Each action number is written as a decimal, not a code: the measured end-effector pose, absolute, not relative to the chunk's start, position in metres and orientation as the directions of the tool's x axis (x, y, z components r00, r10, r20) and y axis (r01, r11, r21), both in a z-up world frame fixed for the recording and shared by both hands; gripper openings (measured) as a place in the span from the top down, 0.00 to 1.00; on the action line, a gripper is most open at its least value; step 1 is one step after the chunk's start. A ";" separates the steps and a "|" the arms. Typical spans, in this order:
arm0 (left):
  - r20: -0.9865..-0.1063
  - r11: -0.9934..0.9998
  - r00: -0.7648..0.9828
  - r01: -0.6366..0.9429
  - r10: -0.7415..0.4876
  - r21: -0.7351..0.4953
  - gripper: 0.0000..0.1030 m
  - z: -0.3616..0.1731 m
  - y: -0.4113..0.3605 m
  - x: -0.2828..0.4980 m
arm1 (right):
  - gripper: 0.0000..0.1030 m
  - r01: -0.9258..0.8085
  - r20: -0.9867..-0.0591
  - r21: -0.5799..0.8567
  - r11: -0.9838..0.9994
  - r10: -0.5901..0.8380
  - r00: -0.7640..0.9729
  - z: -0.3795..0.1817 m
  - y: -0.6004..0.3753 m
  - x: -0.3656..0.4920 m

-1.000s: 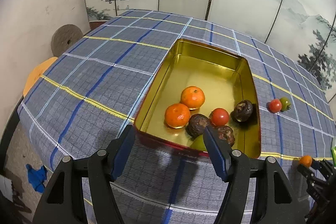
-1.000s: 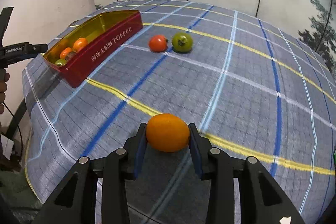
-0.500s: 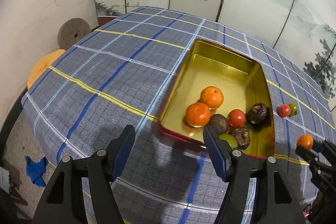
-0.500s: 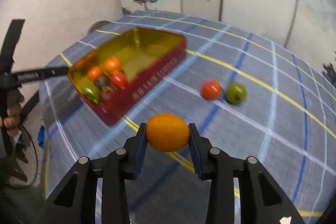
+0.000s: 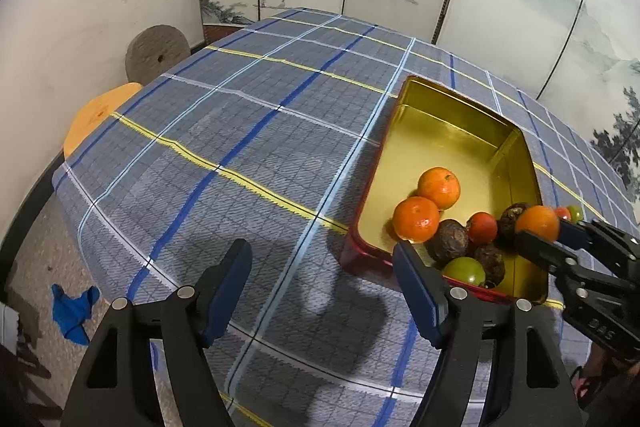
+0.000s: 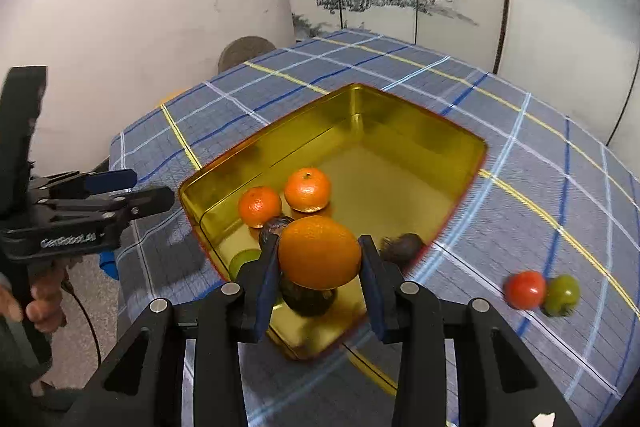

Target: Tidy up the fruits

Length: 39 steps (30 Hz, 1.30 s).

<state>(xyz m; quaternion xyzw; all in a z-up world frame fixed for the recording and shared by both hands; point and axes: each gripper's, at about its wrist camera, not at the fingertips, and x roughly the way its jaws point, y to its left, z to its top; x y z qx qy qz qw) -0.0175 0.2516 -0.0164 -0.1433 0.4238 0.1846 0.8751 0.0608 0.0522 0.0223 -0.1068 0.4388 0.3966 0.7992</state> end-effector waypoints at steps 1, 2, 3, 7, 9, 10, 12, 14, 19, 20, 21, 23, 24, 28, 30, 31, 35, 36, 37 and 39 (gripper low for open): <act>-0.796 0.890 0.571 -0.446 0.202 -0.095 0.28 -0.017 0.252 -0.017 | 0.66 -0.730 -0.790 0.181 0.660 0.539 0.291 0.019 0.056 0.062; -0.797 0.889 0.570 -0.448 0.202 -0.096 0.28 -0.018 0.253 -0.018 | 0.66 -0.730 -0.796 0.180 0.660 0.533 0.286 0.015 0.059 0.064; -0.798 0.888 0.569 -0.449 0.201 -0.097 0.28 -0.019 0.254 -0.017 | 0.66 -0.729 -0.800 0.181 0.660 0.531 0.281 0.012 0.061 0.065; -0.802 0.887 0.563 -0.452 0.200 -0.096 0.28 -0.020 0.255 -0.016 | 0.66 -0.731 -0.810 0.182 0.658 0.522 0.268 0.004 0.065 0.067; -0.804 0.887 0.561 -0.452 0.199 -0.095 0.28 -0.021 0.254 -0.015 | 0.65 -0.733 -0.814 0.176 0.656 0.516 0.266 0.002 0.066 0.068; -0.804 0.887 0.560 -0.451 0.199 -0.095 0.28 -0.021 0.254 -0.015 | 0.65 -0.735 -0.817 0.171 0.656 0.511 0.266 0.000 0.067 0.067; -0.805 0.889 0.559 -0.449 0.198 -0.093 0.28 -0.021 0.253 -0.014 | 0.64 -0.734 -0.819 0.176 0.656 0.511 0.262 -0.002 0.066 0.068; -0.806 0.890 0.558 -0.446 0.197 -0.091 0.28 -0.021 0.251 -0.013 | 0.64 -0.734 -0.816 0.173 0.656 0.513 0.267 -0.001 0.065 0.068; -0.805 0.896 0.560 -0.436 0.195 -0.086 0.28 -0.020 0.246 -0.011 | 0.64 -0.730 -0.789 0.187 0.657 0.543 0.287 0.012 0.054 0.068; -0.804 0.898 0.561 -0.433 0.195 -0.084 0.28 -0.020 0.244 -0.010 | 0.64 -0.726 -0.779 0.192 0.660 0.553 0.297 0.017 0.048 0.068; -0.805 0.899 0.561 -0.431 0.195 -0.083 0.28 -0.019 0.243 -0.009 | 0.64 -0.721 -0.769 0.199 0.664 0.561 0.305 0.022 0.042 0.068; -0.804 0.902 0.564 -0.423 0.190 -0.084 0.28 -0.018 0.239 -0.007 | 0.64 -0.708 -0.759 0.199 0.677 0.564 0.325 0.029 0.032 0.069; -0.802 0.904 0.566 -0.419 0.188 -0.084 0.28 -0.018 0.238 -0.007 | 0.64 -0.694 -0.753 0.195 0.693 0.559 0.347 0.032 0.022 0.071; -0.795 0.915 0.579 -0.396 0.181 -0.080 0.28 -0.013 0.227 -0.004 | 0.64 -0.634 -0.756 0.157 0.757 0.505 0.416 0.034 -0.016 0.081; -0.794 0.920 0.582 -0.384 0.175 -0.079 0.28 -0.012 0.221 0.000 | 0.64 -0.584 -0.767 0.154 0.797 0.469 0.438 0.030 -0.040 0.090; -0.794 0.922 0.583 -0.380 0.173 -0.079 0.28 -0.012 0.218 0.001 | 0.64 -0.564 -0.772 0.141 0.814 0.447 0.452 0.029 -0.049 0.094; -0.791 0.935 0.592 -0.348 0.155 -0.076 0.28 -0.008 0.203 0.009 | 0.64 -0.494 -0.795 0.098 0.864 0.367 0.484 0.017 -0.081 0.108; -0.789 0.938 0.595 -0.339 0.151 -0.076 0.28 -0.007 0.199 0.011 | 0.64 -0.481 -0.799 0.092 0.872 0.353 0.486 0.013 -0.088 0.111; -0.787 0.941 0.600 -0.329 0.146 -0.076 0.28 -0.005 0.195 0.013 | 0.64 -0.468 -0.804 0.089 0.879 0.340 0.487 0.009 -0.094 0.115; -0.783 0.949 0.608 -0.306 0.135 -0.074 0.28 -0.002 0.185 0.018 | 0.64 -0.448 -0.811 0.088 0.890 0.326 0.486 0.001 -0.102 0.121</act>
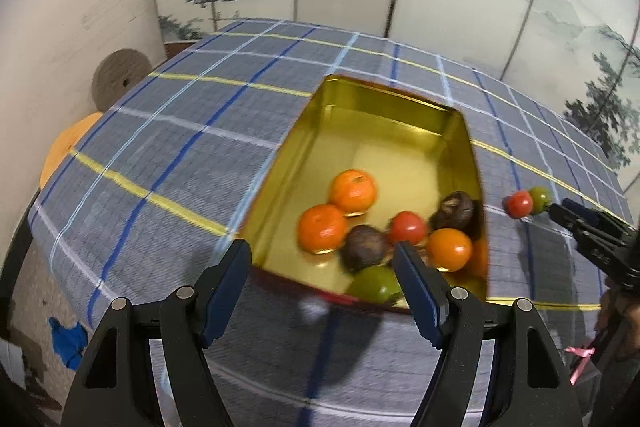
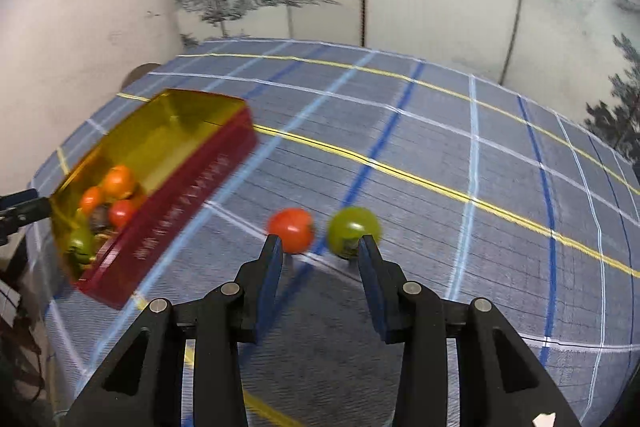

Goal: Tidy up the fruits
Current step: 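Move the right gripper to the other green tomato and grasp it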

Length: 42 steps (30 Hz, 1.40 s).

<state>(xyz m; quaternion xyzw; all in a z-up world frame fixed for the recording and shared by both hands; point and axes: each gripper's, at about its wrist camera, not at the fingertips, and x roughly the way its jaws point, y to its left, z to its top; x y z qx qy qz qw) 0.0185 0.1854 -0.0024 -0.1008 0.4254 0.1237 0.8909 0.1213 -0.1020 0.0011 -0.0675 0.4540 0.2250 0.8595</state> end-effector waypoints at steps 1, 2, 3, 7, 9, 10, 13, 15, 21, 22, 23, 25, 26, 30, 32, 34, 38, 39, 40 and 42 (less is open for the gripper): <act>-0.781 0.953 0.611 -0.294 0.129 -0.073 0.28 -0.001 0.180 0.021 | 0.64 -0.441 -0.813 0.088 0.893 0.320 0.486 -0.003 -0.105 0.124; -0.780 0.957 0.613 -0.282 0.123 -0.071 0.28 0.000 0.176 0.024 | 0.63 -0.436 -0.816 0.086 0.896 0.315 0.485 -0.006 -0.108 0.127; -0.779 0.961 0.615 -0.269 0.117 -0.068 0.28 0.001 0.170 0.028 | 0.63 -0.435 -0.819 0.086 0.896 0.312 0.481 -0.010 -0.108 0.130; -0.780 0.974 0.619 -0.219 0.093 -0.058 0.28 0.004 0.148 0.043 | 0.63 -0.436 -0.826 0.098 0.895 0.317 0.465 -0.022 -0.111 0.135; -0.781 0.980 0.620 -0.192 0.075 -0.058 0.28 0.005 0.136 0.052 | 0.62 -0.438 -0.826 0.101 0.893 0.320 0.463 -0.026 -0.111 0.138; -0.782 0.982 0.620 -0.182 0.069 -0.058 0.28 0.005 0.132 0.054 | 0.61 -0.439 -0.826 0.106 0.892 0.325 0.461 -0.027 -0.111 0.140; -0.781 0.989 0.623 -0.141 0.046 -0.054 0.28 0.007 0.114 0.066 | 0.61 -0.443 -0.827 0.107 0.890 0.327 0.457 -0.031 -0.110 0.146; -0.778 0.992 0.627 -0.115 0.035 -0.048 0.28 0.007 0.101 0.073 | 0.61 -0.446 -0.828 0.110 0.888 0.330 0.453 -0.035 -0.109 0.150; -0.776 0.998 0.631 -0.051 0.004 -0.036 0.28 0.005 0.068 0.094 | 0.66 -0.470 -0.834 0.095 0.878 0.328 0.444 -0.041 -0.105 0.153; -0.778 0.999 0.629 -0.039 -0.003 -0.035 0.28 0.004 0.063 0.098 | 0.67 -0.478 -0.835 0.083 0.874 0.323 0.445 -0.041 -0.103 0.152; -0.779 0.999 0.627 -0.030 -0.009 -0.036 0.28 0.002 0.059 0.101 | 0.67 -0.481 -0.835 0.080 0.873 0.322 0.446 -0.041 -0.103 0.152; -0.784 0.999 0.620 -0.014 -0.017 -0.033 0.28 -0.001 0.051 0.107 | 0.67 -0.481 -0.835 0.077 0.874 0.320 0.448 -0.040 -0.106 0.150; -0.785 0.999 0.620 -0.006 -0.022 -0.032 0.28 -0.002 0.048 0.109 | 0.67 -0.476 -0.835 0.076 0.876 0.317 0.450 -0.040 -0.109 0.149; -0.792 0.999 0.610 0.013 -0.034 -0.033 0.28 -0.009 0.038 0.119 | 0.67 -0.426 -0.836 0.084 0.901 0.296 0.463 -0.040 -0.134 0.145; -0.796 0.999 0.605 0.020 -0.041 -0.037 0.28 -0.012 0.034 0.124 | 0.67 -0.405 -0.837 0.080 0.911 0.282 0.469 -0.039 -0.146 0.143; -0.800 0.999 0.598 0.027 -0.044 -0.035 0.28 -0.015 0.029 0.129 | 0.67 -0.374 -0.838 0.082 0.924 0.267 0.476 -0.038 -0.161 0.138; -0.805 0.998 0.590 0.043 -0.062 -0.045 0.28 -0.021 0.020 0.138 | 0.67 -0.328 -0.839 0.067 0.942 0.231 0.492 -0.037 -0.184 0.127; -0.808 0.998 0.586 0.046 -0.064 -0.046 0.28 -0.023 0.018 0.141 | 0.67 -0.316 -0.839 0.069 0.946 0.226 0.494 -0.036 -0.190 0.123; -0.813 0.998 0.579 0.047 -0.063 -0.044 0.28 -0.026 0.016 0.144 | 0.67 -0.307 -0.839 0.070 0.949 0.223 0.496 -0.036 -0.194 0.122; -0.821 0.997 0.566 0.051 -0.072 -0.052 0.29 -0.031 0.012 0.149 | 0.67 -0.294 -0.839 0.072 0.953 0.217 0.499 -0.035 -0.198 0.119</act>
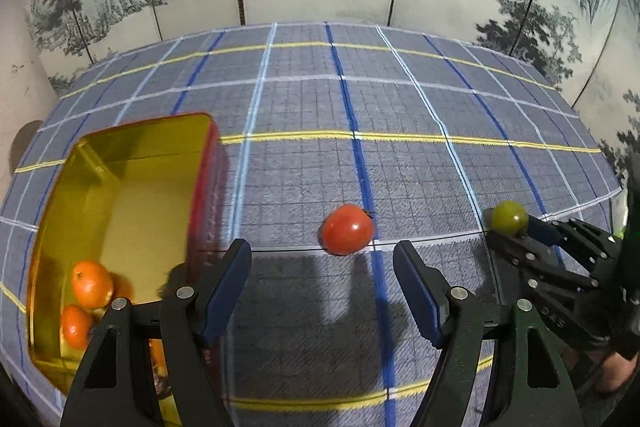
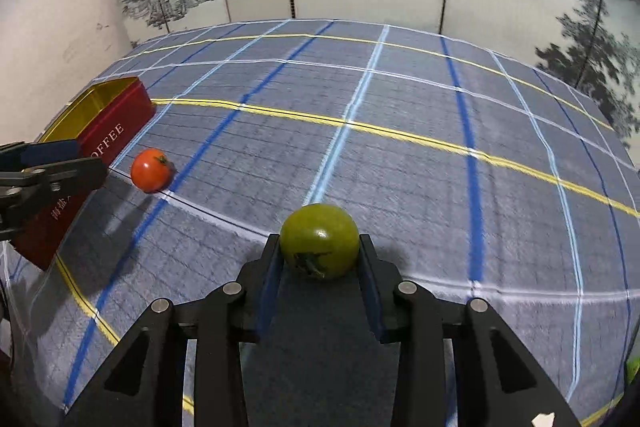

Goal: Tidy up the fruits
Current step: 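Move the right gripper to the other green tomato and grasp it, then grasp the red tomato with the left gripper while the right gripper holds the green tomato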

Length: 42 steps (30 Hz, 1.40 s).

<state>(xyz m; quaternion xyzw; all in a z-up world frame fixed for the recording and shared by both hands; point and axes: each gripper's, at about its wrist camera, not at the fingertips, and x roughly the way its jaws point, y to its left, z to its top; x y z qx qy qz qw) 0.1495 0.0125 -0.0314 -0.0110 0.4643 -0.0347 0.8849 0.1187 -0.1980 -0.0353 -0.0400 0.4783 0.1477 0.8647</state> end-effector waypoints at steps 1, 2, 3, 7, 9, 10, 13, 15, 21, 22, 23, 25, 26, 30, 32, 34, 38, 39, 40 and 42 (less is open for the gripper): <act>-0.825 0.997 0.560 0.053 -0.075 -0.055 0.30 -0.034 0.011 0.152 | 0.67 -0.291 -0.839 0.074 0.954 0.218 0.499 -0.035 -0.198 0.119; -0.828 0.997 0.556 0.057 -0.079 -0.057 0.30 -0.036 0.010 0.154 | 0.67 -0.290 -0.839 0.076 0.954 0.218 0.499 -0.035 -0.199 0.119; -0.829 0.997 0.554 0.058 -0.079 -0.056 0.31 -0.038 0.009 0.156 | 0.67 -0.291 -0.839 0.074 0.954 0.217 0.498 -0.036 -0.198 0.120; -0.840 0.995 0.533 0.058 -0.102 -0.084 0.39 -0.046 0.009 0.163 | 0.66 -0.295 -0.839 0.076 0.952 0.221 0.497 -0.036 -0.197 0.120; -0.845 0.994 0.523 0.060 -0.111 -0.093 0.41 -0.050 0.008 0.167 | 0.66 -0.295 -0.839 0.077 0.952 0.221 0.497 -0.036 -0.198 0.120; -0.846 0.994 0.522 0.063 -0.112 -0.093 0.42 -0.051 0.007 0.168 | 0.66 -0.295 -0.839 0.077 0.952 0.222 0.497 -0.036 -0.198 0.120; -0.850 0.993 0.515 0.066 -0.115 -0.094 0.45 -0.055 0.006 0.172 | 0.66 -0.294 -0.838 0.084 0.952 0.227 0.496 -0.036 -0.200 0.120; -0.851 0.994 0.512 0.067 -0.112 -0.091 0.46 -0.057 0.005 0.176 | 0.66 -0.293 -0.837 0.090 0.952 0.232 0.495 -0.035 -0.201 0.120; -0.861 0.993 0.497 0.075 -0.112 -0.086 0.55 -0.064 0.001 0.186 | 0.66 -0.293 -0.837 0.093 0.951 0.234 0.495 -0.035 -0.201 0.119; -0.863 0.993 0.492 0.077 -0.113 -0.086 0.59 -0.066 0.001 0.187 | 0.66 -0.293 -0.837 0.092 0.952 0.234 0.495 -0.035 -0.201 0.119; -0.860 0.994 0.499 0.078 -0.104 -0.075 0.60 -0.066 0.000 0.186 | 0.66 -0.293 -0.837 0.092 0.952 0.234 0.495 -0.035 -0.201 0.119; -0.861 0.994 0.497 0.084 -0.106 -0.073 0.65 -0.067 -0.002 0.187 | 0.66 -0.293 -0.837 0.093 0.952 0.234 0.495 -0.035 -0.201 0.119; -0.861 0.994 0.497 0.082 -0.107 -0.077 0.65 -0.067 -0.001 0.186 | 0.66 -0.293 -0.837 0.093 0.952 0.234 0.495 -0.035 -0.201 0.119; -0.862 0.992 0.493 0.086 -0.119 -0.088 0.66 -0.066 -0.001 0.181 | 0.66 -0.293 -0.837 0.093 0.952 0.234 0.495 -0.035 -0.201 0.119; -0.865 0.993 0.489 0.086 -0.112 -0.080 0.66 -0.065 -0.001 0.177 | 0.66 -0.293 -0.837 0.093 0.951 0.234 0.495 -0.035 -0.201 0.119; -0.864 0.992 0.490 0.086 -0.118 -0.087 0.66 -0.063 -0.001 0.172 | 0.66 -0.293 -0.837 0.093 0.951 0.234 0.495 -0.035 -0.201 0.119; -0.859 0.993 0.500 0.084 -0.109 -0.078 0.66 -0.056 -0.001 0.161 | 0.66 -0.294 -0.837 0.090 0.952 0.232 0.495 -0.035 -0.201 0.119; -0.859 0.994 0.502 0.081 -0.104 -0.072 0.66 -0.054 0.000 0.158 | 0.66 -0.294 -0.838 0.088 0.952 0.231 0.495 -0.036 -0.201 0.119; -0.858 0.995 0.504 0.080 -0.099 -0.068 0.66 -0.052 0.000 0.155 | 0.66 -0.294 -0.838 0.087 0.952 0.230 0.495 -0.036 -0.201 0.119; -0.854 0.994 0.511 0.079 -0.101 -0.070 0.66 -0.047 0.002 0.148 | 0.66 -0.294 -0.838 0.087 0.952 0.230 0.495 -0.036 -0.201 0.119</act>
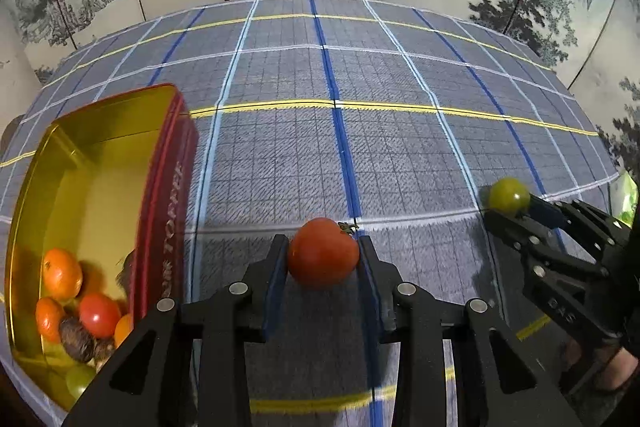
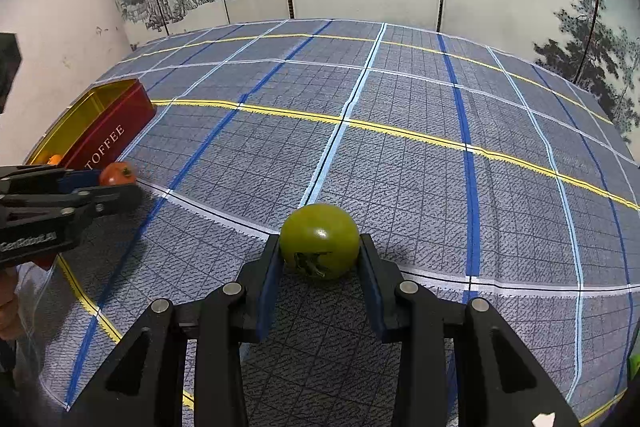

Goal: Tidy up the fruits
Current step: 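Grasp the red tomato with the left gripper while the right gripper holds the green tomato, then carry the red tomato with the left gripper into the tin box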

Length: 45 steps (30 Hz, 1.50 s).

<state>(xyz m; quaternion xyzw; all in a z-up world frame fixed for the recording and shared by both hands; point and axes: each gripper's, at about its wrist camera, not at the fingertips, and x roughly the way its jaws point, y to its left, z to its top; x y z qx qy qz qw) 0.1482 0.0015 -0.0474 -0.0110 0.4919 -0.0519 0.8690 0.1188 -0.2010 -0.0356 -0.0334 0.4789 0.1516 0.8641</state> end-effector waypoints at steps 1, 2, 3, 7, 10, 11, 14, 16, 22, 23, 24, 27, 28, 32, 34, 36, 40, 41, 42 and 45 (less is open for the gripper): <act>-0.853 0.995 0.513 0.077 -0.100 -0.070 0.66 -0.046 0.002 0.145 | 0.66 -0.294 -0.838 0.087 0.952 0.230 0.495 -0.036 -0.201 0.119; -0.851 0.995 0.516 0.074 -0.099 -0.070 0.66 -0.043 0.003 0.142 | 0.66 -0.294 -0.838 0.088 0.952 0.230 0.495 -0.036 -0.201 0.119; -0.847 0.995 0.523 0.072 -0.100 -0.074 0.66 -0.040 0.005 0.138 | 0.66 -0.294 -0.838 0.086 0.952 0.229 0.496 -0.036 -0.201 0.119; -0.834 0.996 0.543 0.059 -0.094 -0.073 0.66 -0.030 0.010 0.127 | 0.66 -0.295 -0.839 0.076 0.953 0.220 0.497 -0.036 -0.200 0.118; -0.826 0.997 0.557 0.045 -0.083 -0.069 0.66 -0.022 0.016 0.117 | 0.66 -0.295 -0.840 0.070 0.953 0.216 0.497 -0.036 -0.200 0.118; -0.824 0.997 0.561 0.040 -0.081 -0.071 0.66 -0.019 0.019 0.114 | 0.66 -0.295 -0.841 0.067 0.953 0.213 0.498 -0.035 -0.199 0.117; -0.813 0.998 0.578 0.019 -0.065 -0.066 0.66 -0.011 0.028 0.105 | 0.66 -0.296 -0.842 0.057 0.953 0.205 0.499 -0.035 -0.199 0.117; -0.806 0.998 0.590 -0.001 -0.050 -0.062 0.66 -0.006 0.036 0.099 | 0.66 -0.296 -0.843 0.052 0.954 0.201 0.500 -0.035 -0.198 0.117; -0.786 0.997 0.618 -0.069 0.009 -0.043 0.66 0.004 0.064 0.081 | 0.66 -0.297 -0.844 0.034 0.954 0.186 0.502 -0.035 -0.196 0.117; -0.784 0.996 0.621 -0.080 0.018 -0.040 0.66 0.005 0.067 0.079 | 0.66 -0.298 -0.845 0.030 0.954 0.183 0.503 -0.035 -0.195 0.117; -0.783 0.995 0.621 -0.094 0.029 -0.038 0.66 0.005 0.073 0.077 | 0.66 -0.298 -0.845 0.025 0.954 0.179 0.503 -0.035 -0.195 0.117; -0.784 0.991 0.619 -0.128 0.049 -0.039 0.66 0.006 0.087 0.071 | 0.66 -0.298 -0.845 0.021 0.954 0.176 0.504 -0.035 -0.194 0.116; -0.782 0.990 0.620 -0.139 0.057 -0.038 0.66 0.006 0.091 0.069 | 0.66 -0.298 -0.845 0.022 0.954 0.177 0.504 -0.035 -0.194 0.116; -0.782 0.984 0.619 -0.175 0.077 -0.042 0.66 0.006 0.107 0.063 | 0.66 -0.299 -0.845 0.017 0.954 0.174 0.505 -0.035 -0.194 0.116; -0.783 0.981 0.616 -0.190 0.091 -0.035 0.66 0.004 0.114 0.060 | 0.66 -0.299 -0.845 0.016 0.954 0.173 0.505 -0.035 -0.194 0.116; -0.784 0.978 0.612 -0.204 0.103 -0.031 0.66 0.003 0.120 0.058 | 0.66 -0.299 -0.845 0.016 0.954 0.173 0.506 -0.035 -0.194 0.116; -0.790 0.974 0.601 -0.226 0.123 -0.020 0.66 -0.002 0.132 0.056 | 0.66 -0.299 -0.845 0.017 0.954 0.173 0.506 -0.035 -0.194 0.116; -0.792 0.973 0.597 -0.229 0.127 -0.017 0.66 -0.004 0.135 0.056 | 0.66 -0.299 -0.845 0.017 0.954 0.173 0.505 -0.035 -0.194 0.116; -0.795 0.972 0.592 -0.234 0.132 -0.012 0.66 -0.006 0.137 0.057 | 0.66 -0.299 -0.845 0.016 0.954 0.173 0.506 -0.035 -0.193 0.116; -0.802 0.969 0.580 -0.247 0.141 -0.008 0.66 -0.012 0.144 0.057 | 0.66 -0.299 -0.845 0.017 0.954 0.174 0.505 -0.035 -0.193 0.116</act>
